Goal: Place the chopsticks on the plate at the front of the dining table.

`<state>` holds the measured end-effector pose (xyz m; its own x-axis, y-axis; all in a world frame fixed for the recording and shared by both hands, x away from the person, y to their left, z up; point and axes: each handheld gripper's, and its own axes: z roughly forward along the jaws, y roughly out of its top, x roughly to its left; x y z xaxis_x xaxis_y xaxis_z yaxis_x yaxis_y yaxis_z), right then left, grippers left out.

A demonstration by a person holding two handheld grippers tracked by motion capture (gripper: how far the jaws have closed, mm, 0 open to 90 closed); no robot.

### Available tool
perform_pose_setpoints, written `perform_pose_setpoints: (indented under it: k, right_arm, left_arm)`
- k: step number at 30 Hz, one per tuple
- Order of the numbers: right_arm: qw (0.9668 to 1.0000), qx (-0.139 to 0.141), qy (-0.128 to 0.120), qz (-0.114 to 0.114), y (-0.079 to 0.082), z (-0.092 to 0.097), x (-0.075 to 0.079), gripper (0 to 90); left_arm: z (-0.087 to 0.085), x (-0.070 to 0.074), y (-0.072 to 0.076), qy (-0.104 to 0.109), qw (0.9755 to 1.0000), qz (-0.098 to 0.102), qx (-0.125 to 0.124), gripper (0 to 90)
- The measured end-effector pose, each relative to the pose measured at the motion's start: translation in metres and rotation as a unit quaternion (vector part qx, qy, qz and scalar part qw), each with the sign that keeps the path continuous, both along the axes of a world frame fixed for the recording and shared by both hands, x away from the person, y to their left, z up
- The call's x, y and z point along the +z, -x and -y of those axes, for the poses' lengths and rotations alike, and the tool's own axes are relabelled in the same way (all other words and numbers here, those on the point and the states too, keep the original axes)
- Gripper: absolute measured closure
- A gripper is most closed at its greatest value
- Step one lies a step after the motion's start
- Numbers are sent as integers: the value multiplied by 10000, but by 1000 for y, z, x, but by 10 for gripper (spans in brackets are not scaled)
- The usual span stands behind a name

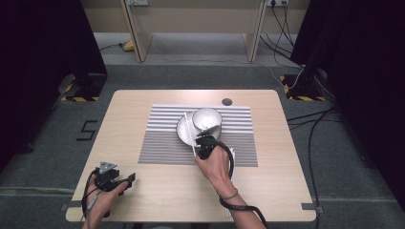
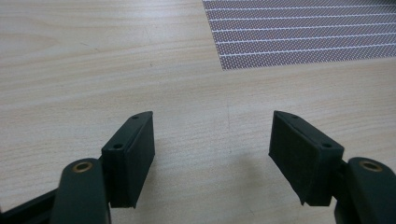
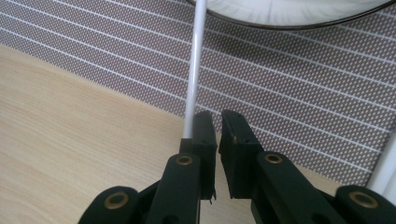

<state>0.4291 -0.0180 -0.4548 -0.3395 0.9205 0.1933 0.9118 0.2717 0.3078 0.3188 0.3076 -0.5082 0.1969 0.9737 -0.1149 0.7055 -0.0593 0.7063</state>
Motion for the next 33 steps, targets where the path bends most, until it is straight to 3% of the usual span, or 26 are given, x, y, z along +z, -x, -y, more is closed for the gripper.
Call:
perform_pose_setpoints:
  k: [9,33]
  right_arm:
    - [10000,5,-2,-55,-2,-13,-4,838]
    - [9995,7,-305,-126,-18,-36,-8,836]
  left_arm:
    - [-1,0,0,26,10000,22,42,308]
    - [-2,1,0,30,10000,25,33,308]
